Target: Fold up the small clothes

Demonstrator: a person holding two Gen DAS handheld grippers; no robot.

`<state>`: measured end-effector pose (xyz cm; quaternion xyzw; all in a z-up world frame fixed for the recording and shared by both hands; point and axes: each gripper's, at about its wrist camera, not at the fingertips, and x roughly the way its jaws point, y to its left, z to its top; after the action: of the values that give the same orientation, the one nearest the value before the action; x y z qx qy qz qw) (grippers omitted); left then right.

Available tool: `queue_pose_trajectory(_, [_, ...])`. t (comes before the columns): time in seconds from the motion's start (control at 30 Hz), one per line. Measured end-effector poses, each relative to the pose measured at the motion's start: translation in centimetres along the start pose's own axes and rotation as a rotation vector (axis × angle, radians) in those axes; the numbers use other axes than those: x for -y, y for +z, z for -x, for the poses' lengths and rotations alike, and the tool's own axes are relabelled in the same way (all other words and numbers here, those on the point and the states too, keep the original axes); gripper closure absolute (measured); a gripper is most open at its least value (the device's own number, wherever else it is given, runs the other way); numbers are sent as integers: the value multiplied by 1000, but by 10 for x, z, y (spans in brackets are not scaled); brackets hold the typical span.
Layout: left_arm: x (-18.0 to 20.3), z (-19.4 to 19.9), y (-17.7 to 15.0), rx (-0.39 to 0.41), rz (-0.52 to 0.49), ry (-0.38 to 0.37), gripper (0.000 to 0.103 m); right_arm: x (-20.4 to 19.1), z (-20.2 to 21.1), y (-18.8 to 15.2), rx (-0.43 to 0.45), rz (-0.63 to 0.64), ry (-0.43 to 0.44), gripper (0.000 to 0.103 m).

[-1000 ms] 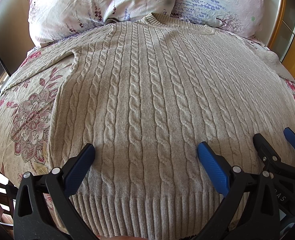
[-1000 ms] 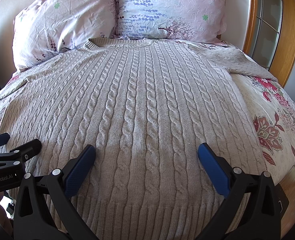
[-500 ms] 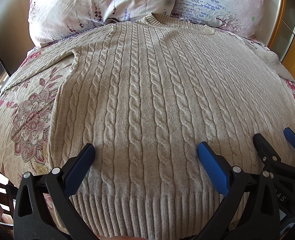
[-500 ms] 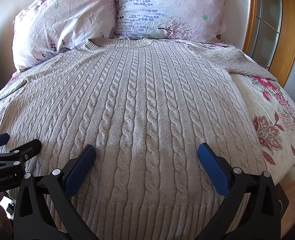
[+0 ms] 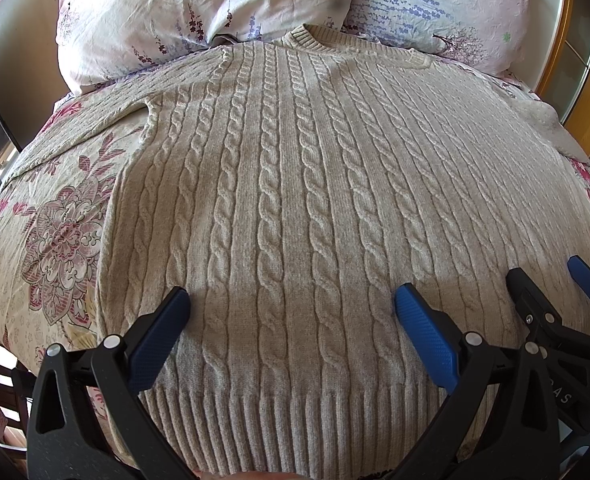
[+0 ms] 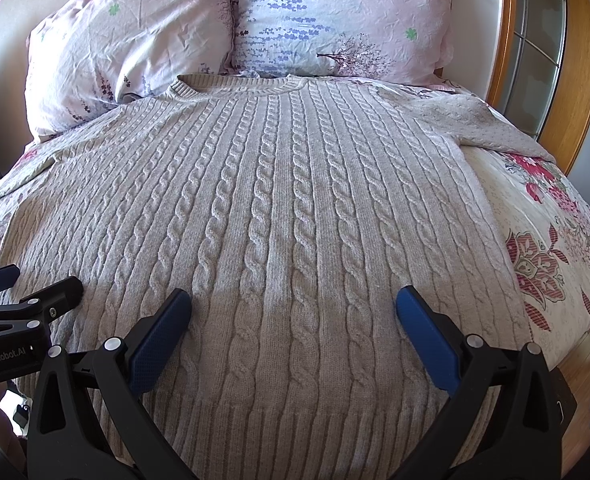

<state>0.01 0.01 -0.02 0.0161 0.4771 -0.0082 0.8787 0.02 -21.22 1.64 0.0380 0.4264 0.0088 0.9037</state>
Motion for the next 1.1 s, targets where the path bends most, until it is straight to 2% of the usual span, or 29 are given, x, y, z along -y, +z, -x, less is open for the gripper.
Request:
queue_pose_trajectory(0.5, [0, -4, 3, -46, -23, -9, 2, 5, -4, 6, -59, 50, 45, 1])
queue_pose_trajectory(0.67, [1, -4, 3, -45, -29, -8, 2, 10, -4, 4, -17, 96, 100, 1])
queue_pose_trajectory(0.77, [5, -4, 11, -42, -78, -23, 2, 16, -4, 13, -37, 108, 152, 1])
queue_pose_trajectory(0.83, [4, -2, 22, -12, -74, -6, 2, 35, -2, 29, -14, 47, 197, 1])
queue_pose_trajectory(0.9, [2, 2, 39, 41, -54, 15, 2, 64, 2, 53, 22, -33, 198, 1])
queue_pose_trajectory(1.0, [-3, 2, 68, 109, -19, 41, 2, 126, 0, 88, 84, -207, 160, 1])
queue_pose_trajectory(1.1, [-11, -9, 95, 137, 31, 21, 2, 196, -15, 112, 99, -406, 104, 1])
